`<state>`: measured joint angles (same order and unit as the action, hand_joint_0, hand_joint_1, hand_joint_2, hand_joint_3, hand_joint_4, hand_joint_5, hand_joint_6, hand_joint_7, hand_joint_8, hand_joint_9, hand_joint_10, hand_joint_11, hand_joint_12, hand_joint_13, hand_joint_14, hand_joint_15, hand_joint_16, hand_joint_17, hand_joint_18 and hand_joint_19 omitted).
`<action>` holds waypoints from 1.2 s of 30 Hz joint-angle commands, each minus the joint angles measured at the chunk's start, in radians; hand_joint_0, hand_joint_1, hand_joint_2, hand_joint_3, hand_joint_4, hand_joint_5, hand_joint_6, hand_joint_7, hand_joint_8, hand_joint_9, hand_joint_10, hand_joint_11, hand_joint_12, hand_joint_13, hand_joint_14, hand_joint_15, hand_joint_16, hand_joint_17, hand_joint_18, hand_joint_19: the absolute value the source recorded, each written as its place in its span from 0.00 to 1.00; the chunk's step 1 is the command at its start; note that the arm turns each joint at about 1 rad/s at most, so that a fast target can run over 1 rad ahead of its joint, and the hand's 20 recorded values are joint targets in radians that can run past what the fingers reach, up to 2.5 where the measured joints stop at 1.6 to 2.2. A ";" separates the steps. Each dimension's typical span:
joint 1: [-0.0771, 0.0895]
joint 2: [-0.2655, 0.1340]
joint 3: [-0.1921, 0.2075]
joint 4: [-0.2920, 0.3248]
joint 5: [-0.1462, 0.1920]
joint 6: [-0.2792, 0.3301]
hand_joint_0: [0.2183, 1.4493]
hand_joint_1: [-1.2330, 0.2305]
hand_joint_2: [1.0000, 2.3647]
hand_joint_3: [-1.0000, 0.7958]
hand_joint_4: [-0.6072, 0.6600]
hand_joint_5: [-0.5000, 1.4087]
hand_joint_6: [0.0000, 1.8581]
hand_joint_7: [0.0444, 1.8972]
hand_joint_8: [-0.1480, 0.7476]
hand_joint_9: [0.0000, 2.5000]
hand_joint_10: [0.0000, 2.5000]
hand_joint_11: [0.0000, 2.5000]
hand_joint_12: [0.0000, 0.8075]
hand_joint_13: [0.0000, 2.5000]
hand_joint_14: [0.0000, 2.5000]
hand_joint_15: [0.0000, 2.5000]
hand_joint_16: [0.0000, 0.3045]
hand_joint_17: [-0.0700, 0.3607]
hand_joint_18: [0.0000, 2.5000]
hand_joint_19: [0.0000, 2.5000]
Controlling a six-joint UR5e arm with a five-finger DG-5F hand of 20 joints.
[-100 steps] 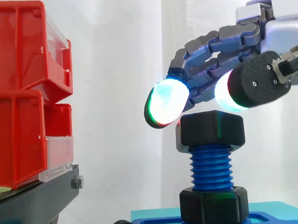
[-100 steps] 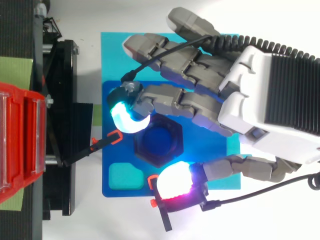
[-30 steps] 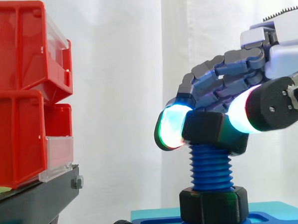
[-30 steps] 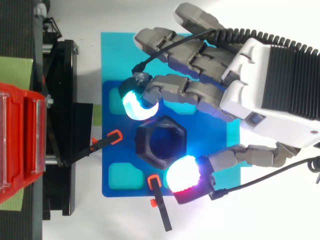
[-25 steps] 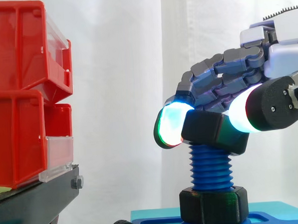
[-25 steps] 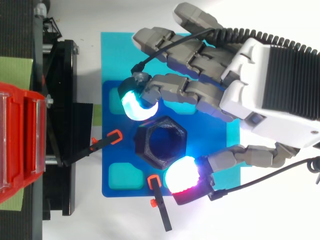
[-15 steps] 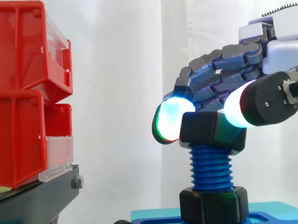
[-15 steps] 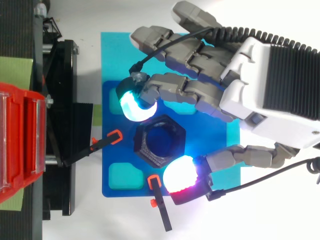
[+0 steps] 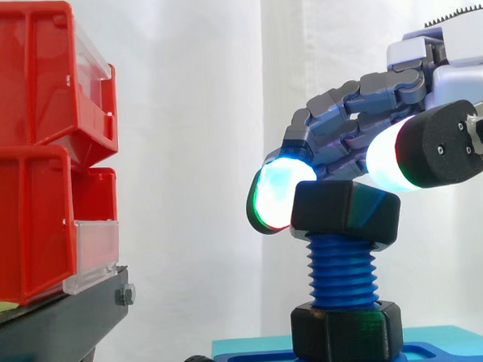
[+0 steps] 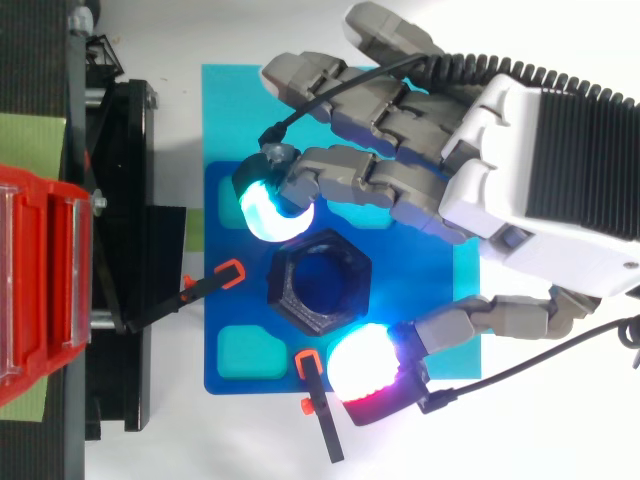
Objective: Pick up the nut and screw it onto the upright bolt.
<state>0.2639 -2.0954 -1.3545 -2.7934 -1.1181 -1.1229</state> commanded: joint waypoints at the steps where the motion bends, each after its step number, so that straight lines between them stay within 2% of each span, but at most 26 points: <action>1: 0.000 0.000 0.000 -0.002 0.001 0.000 0.10 0.35 0.00 0.28 0.65 0.13 0.27 0.43 0.47 0.00 0.00 0.00 0.50 0.00 0.00 0.00 0.20 0.48 0.00 0.00; 3: 0.000 0.000 0.000 -0.005 0.001 0.000 0.11 0.33 0.00 0.28 0.65 0.12 0.27 0.43 0.46 0.00 0.00 0.00 0.49 0.00 0.00 0.00 0.20 0.48 0.00 0.00; 7: 0.000 0.000 0.000 -0.006 0.000 0.000 0.19 0.31 0.00 0.28 0.61 0.12 0.27 0.43 0.41 0.00 0.00 0.00 0.44 0.00 0.00 0.00 0.17 0.43 0.00 0.00; 17: 0.000 0.000 -0.002 -0.008 0.001 0.000 0.20 0.30 0.00 0.28 0.61 0.12 0.27 0.44 0.41 0.00 0.00 0.00 0.43 0.00 0.00 0.00 0.16 0.42 0.00 0.00; 25: -0.002 0.000 0.000 -0.011 0.000 0.000 0.26 0.29 0.00 0.28 0.63 0.13 0.27 0.51 0.39 0.00 0.00 0.00 0.40 0.00 0.00 0.00 0.15 0.40 0.00 0.00; 36: -0.006 0.000 0.000 -0.017 0.000 0.000 0.26 0.33 0.00 0.28 0.65 0.16 0.27 0.58 0.42 0.03 0.00 0.00 0.40 0.00 0.00 0.00 0.14 0.39 0.00 0.00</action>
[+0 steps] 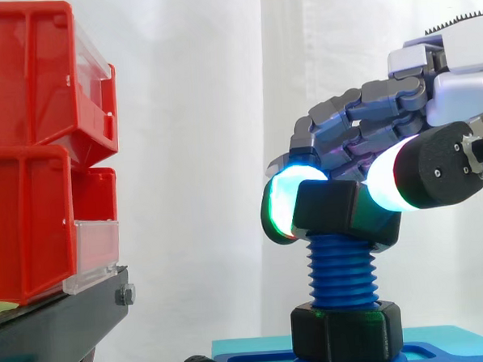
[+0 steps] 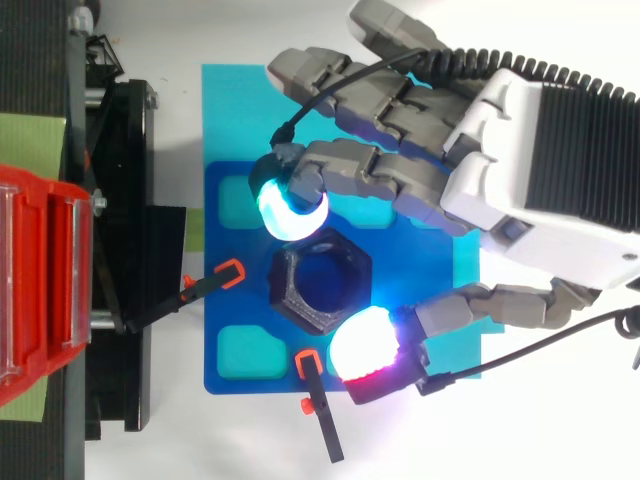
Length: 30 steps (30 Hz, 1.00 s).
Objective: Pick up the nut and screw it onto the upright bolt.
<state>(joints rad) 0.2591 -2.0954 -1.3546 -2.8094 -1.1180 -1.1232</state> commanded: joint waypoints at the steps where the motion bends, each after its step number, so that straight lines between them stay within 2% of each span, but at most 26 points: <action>1: -0.001 0.000 0.000 -0.001 0.000 0.000 0.26 0.34 0.00 0.28 0.65 0.16 0.27 0.59 0.41 0.04 0.00 0.00 0.40 0.00 0.00 0.00 0.14 0.39 0.00 0.00; 12: -0.003 0.000 -0.001 -0.001 0.001 0.000 0.27 0.36 0.00 0.28 0.66 0.17 0.27 0.61 0.44 0.09 0.00 0.00 0.40 0.05 0.00 0.00 0.14 0.38 0.00 0.00; 25: -0.003 0.000 0.003 0.001 0.001 0.002 0.27 0.38 0.00 0.28 0.66 0.17 0.27 0.61 0.45 0.10 0.00 0.00 0.39 0.05 0.00 0.00 0.13 0.38 0.00 0.00; 30: -0.003 0.001 0.025 -0.001 0.003 0.002 0.27 0.38 0.00 0.28 0.66 0.17 0.27 0.61 0.45 0.10 0.00 0.00 0.39 0.05 0.00 0.00 0.13 0.38 0.00 0.00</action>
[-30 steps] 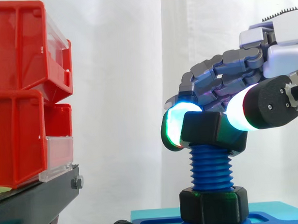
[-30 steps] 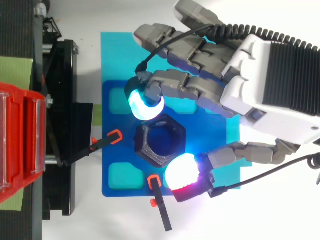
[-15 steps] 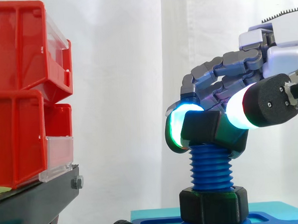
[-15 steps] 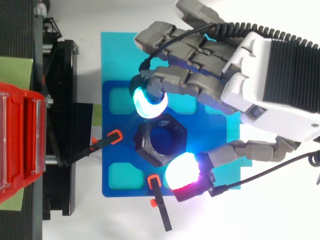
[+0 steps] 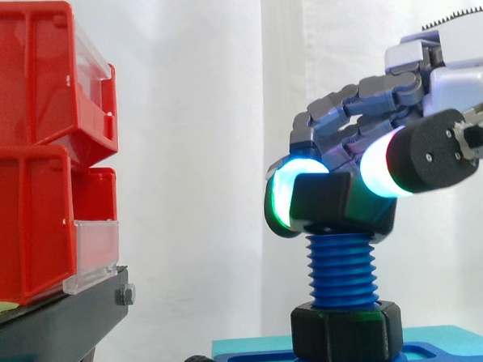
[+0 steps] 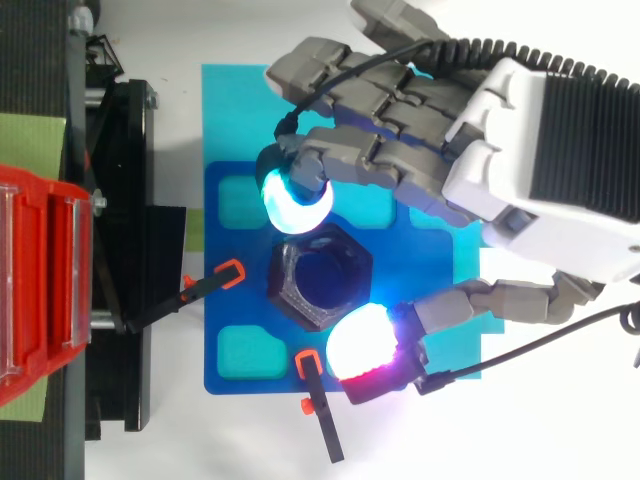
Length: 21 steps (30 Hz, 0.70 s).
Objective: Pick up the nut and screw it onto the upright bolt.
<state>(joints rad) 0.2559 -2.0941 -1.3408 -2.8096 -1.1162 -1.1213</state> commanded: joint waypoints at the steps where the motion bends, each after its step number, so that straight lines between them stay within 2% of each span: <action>1: -0.001 0.000 0.034 -0.025 0.001 -0.002 0.27 0.38 0.00 0.28 0.66 0.17 0.27 0.61 0.45 0.10 0.00 0.00 0.39 0.05 0.00 0.00 0.13 0.38 0.00 0.00; 3: -0.001 -0.001 0.049 -0.057 -0.001 0.000 0.27 0.38 0.00 0.28 0.66 0.17 0.27 0.62 0.45 0.10 0.00 0.00 0.39 0.05 0.00 0.00 0.13 0.38 0.00 0.00; 6: 0.000 0.000 0.061 -0.074 -0.001 -0.002 0.27 0.38 0.00 0.28 0.66 0.17 0.27 0.61 0.45 0.10 0.00 0.00 0.39 0.05 0.00 0.00 0.14 0.38 0.00 0.00; 21: 0.003 -0.001 0.063 -0.074 -0.001 -0.008 0.27 0.38 0.00 0.28 0.66 0.17 0.27 0.62 0.45 0.10 0.00 0.00 0.39 0.05 0.00 0.00 0.14 0.38 0.00 0.00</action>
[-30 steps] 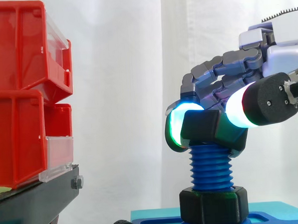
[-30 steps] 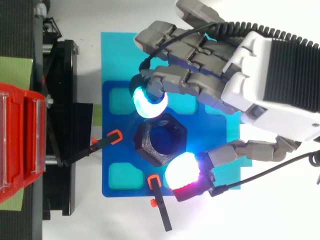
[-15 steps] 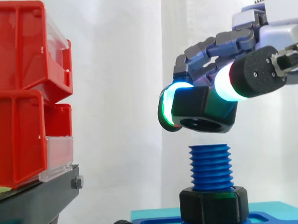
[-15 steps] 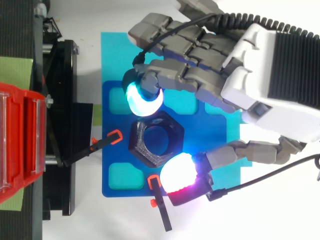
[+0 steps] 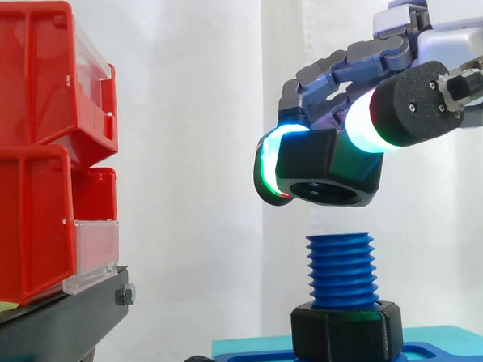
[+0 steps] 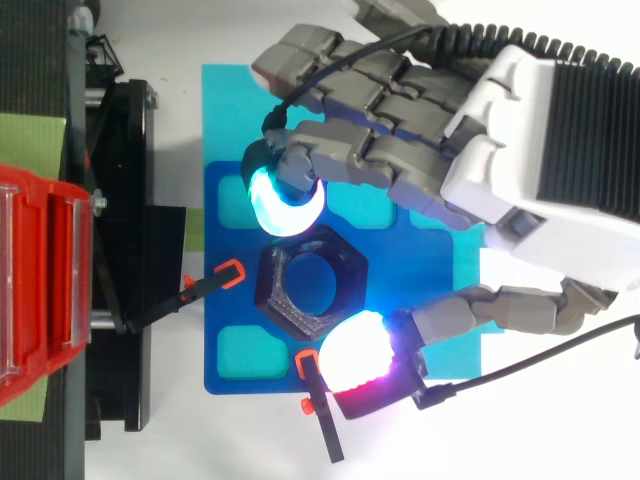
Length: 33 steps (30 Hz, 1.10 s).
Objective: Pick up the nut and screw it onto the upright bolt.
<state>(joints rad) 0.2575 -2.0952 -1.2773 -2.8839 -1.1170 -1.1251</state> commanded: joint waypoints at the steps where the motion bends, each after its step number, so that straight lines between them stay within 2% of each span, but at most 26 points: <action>1: 0.003 0.000 -0.001 0.000 0.002 -0.007 0.27 0.38 0.00 0.28 0.66 0.17 0.27 0.62 0.45 0.10 0.00 0.00 0.39 0.05 0.00 0.00 0.14 0.38 0.00 0.00; 6: 0.011 0.000 -0.001 0.012 0.006 -0.053 0.27 0.38 0.00 0.28 0.66 0.17 0.27 0.62 0.45 0.10 0.00 0.00 0.39 0.05 0.00 0.00 0.14 0.38 0.00 0.00; 20: 0.016 0.000 -0.001 0.020 0.005 -0.111 0.27 0.38 0.00 0.28 0.66 0.17 0.27 0.62 0.45 0.10 0.00 0.00 0.39 0.05 0.00 0.00 0.14 0.38 0.00 0.00; 24: 0.019 -0.002 -0.019 0.023 0.003 -0.119 0.27 0.38 0.00 0.28 0.66 0.17 0.27 0.62 0.45 0.10 0.00 0.00 0.39 0.05 0.00 0.00 0.14 0.38 0.00 0.00; 33: 0.019 -0.002 -0.020 0.015 0.003 -0.136 0.27 0.38 0.00 0.28 0.66 0.18 0.27 0.62 0.45 0.10 0.00 0.00 0.39 0.05 0.00 0.00 0.14 0.38 0.00 0.00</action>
<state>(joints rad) 0.2759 -2.0957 -1.2970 -2.8657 -1.1136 -1.2553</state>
